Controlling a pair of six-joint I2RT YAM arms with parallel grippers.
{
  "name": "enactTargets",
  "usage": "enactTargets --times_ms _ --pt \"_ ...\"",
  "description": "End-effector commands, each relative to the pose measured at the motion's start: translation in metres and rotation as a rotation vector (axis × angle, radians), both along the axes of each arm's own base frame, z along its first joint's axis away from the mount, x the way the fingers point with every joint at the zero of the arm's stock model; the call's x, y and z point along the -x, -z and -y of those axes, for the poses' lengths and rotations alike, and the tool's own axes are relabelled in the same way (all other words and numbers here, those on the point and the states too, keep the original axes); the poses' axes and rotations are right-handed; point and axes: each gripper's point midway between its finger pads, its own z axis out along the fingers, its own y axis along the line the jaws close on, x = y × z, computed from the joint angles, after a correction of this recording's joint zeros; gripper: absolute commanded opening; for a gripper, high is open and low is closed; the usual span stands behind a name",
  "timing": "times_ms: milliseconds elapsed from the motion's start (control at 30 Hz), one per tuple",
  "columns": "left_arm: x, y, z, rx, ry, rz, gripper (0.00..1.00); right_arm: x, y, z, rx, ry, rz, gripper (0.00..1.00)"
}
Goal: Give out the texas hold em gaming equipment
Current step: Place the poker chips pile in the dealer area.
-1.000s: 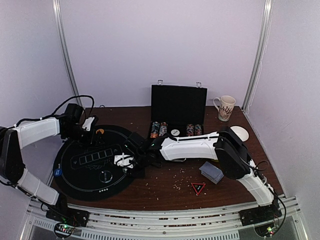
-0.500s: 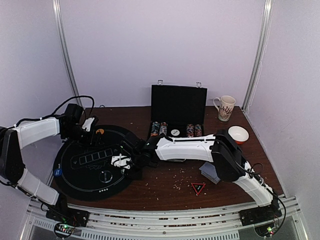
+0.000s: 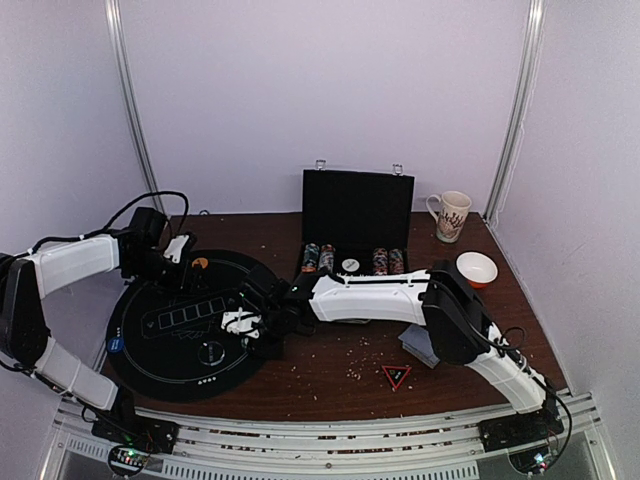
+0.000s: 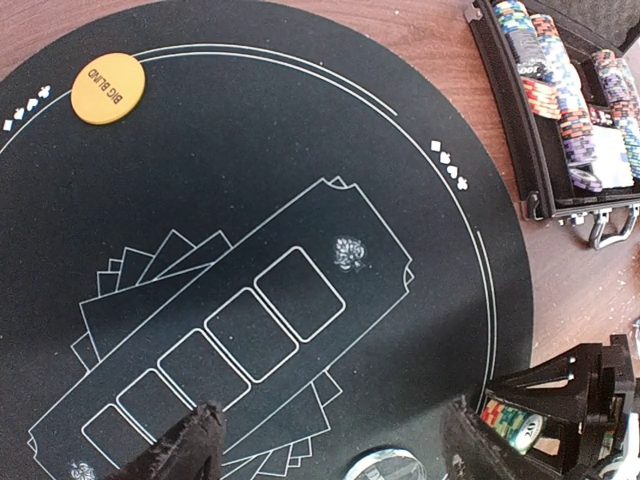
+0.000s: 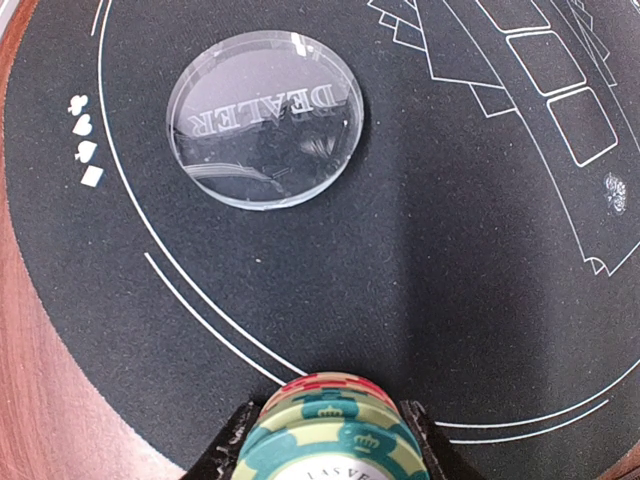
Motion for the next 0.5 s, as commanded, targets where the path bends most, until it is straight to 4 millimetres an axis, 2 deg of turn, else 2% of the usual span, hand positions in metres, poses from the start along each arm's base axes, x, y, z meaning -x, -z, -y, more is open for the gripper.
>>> enactTargets --times_ms 0,467 --pt "-0.0073 -0.0178 -0.0026 -0.009 0.004 0.055 0.77 0.0097 0.0254 0.0097 0.083 -0.005 -0.013 0.29" --pt "-0.0092 -0.0267 -0.0064 -0.035 0.003 0.073 0.77 0.0081 0.0281 0.0122 0.096 -0.022 0.007 0.37"
